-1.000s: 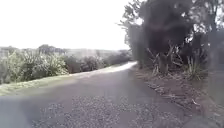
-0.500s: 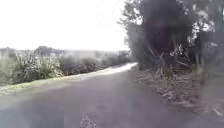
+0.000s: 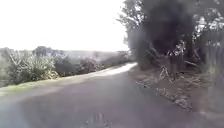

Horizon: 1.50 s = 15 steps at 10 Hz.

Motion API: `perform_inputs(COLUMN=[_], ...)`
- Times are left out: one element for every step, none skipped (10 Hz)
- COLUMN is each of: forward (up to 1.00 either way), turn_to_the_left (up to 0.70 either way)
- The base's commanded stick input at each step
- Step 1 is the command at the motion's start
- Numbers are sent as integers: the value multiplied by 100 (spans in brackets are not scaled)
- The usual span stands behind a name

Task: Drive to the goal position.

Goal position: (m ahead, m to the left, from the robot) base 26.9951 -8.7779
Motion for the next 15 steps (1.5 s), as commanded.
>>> perform_inputs(forward=[100,100,100,100,100,100,100,100,100,100,100,100,100,100,100], turn_to_the_left=[0,0,0,0,0,0,0,0,0,0,0,0,0,0,0])
